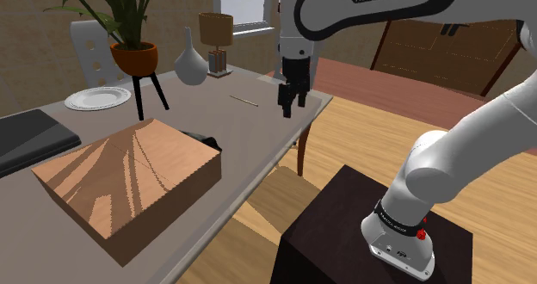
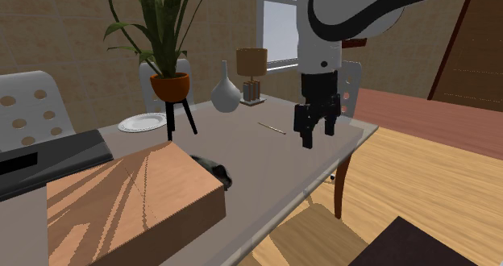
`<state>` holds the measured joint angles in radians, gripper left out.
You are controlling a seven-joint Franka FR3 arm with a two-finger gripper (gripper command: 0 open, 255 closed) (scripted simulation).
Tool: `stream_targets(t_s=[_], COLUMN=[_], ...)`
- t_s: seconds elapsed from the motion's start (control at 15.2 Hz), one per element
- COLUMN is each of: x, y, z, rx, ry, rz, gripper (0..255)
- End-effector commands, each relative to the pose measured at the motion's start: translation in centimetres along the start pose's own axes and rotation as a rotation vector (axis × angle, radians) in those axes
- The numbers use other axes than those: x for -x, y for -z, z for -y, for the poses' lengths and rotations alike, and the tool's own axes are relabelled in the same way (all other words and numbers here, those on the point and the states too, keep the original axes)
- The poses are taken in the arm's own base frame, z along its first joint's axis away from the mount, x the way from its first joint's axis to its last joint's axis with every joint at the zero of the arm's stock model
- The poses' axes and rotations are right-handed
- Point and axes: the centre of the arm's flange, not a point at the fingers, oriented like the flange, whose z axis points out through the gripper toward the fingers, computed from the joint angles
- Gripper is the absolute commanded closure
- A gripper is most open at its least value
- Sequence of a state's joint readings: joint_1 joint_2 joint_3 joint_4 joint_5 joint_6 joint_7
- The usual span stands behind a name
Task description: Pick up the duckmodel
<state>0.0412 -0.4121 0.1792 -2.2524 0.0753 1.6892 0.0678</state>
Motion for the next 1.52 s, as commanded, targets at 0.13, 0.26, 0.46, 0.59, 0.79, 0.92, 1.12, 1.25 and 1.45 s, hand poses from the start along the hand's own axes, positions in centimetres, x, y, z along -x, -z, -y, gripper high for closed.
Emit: stream_targets(t_s=[0.13,0.26,0.46,0.59,0.79,0.92,1.12,1.25,1.45], x=[-3.8,-5.7,-8.6,-10.6,-13.5,-15.5,-18.5,-19.5,-19.8], y=[-1.2,-1.7,-2.4,-2.8,-3.4,-3.8,-4.3,-4.9,-6.5], z=[3.3,4.8,7.0,8.5,10.7,12.2,14.4,15.1,15.1], rx=[-0.017,-0.025,-0.037,-0.045,-0.057,-0.065,-0.076,-0.080,-0.080], ry=[-0.014,-0.020,-0.030,-0.036,-0.046,-0.053,-0.062,-0.066,-0.066], rz=[-0.012,-0.018,-0.027,-0.033,-0.042,-0.048,-0.056,-0.059,-0.059], gripper=[0,0,0,0,0,0,0,0,0])
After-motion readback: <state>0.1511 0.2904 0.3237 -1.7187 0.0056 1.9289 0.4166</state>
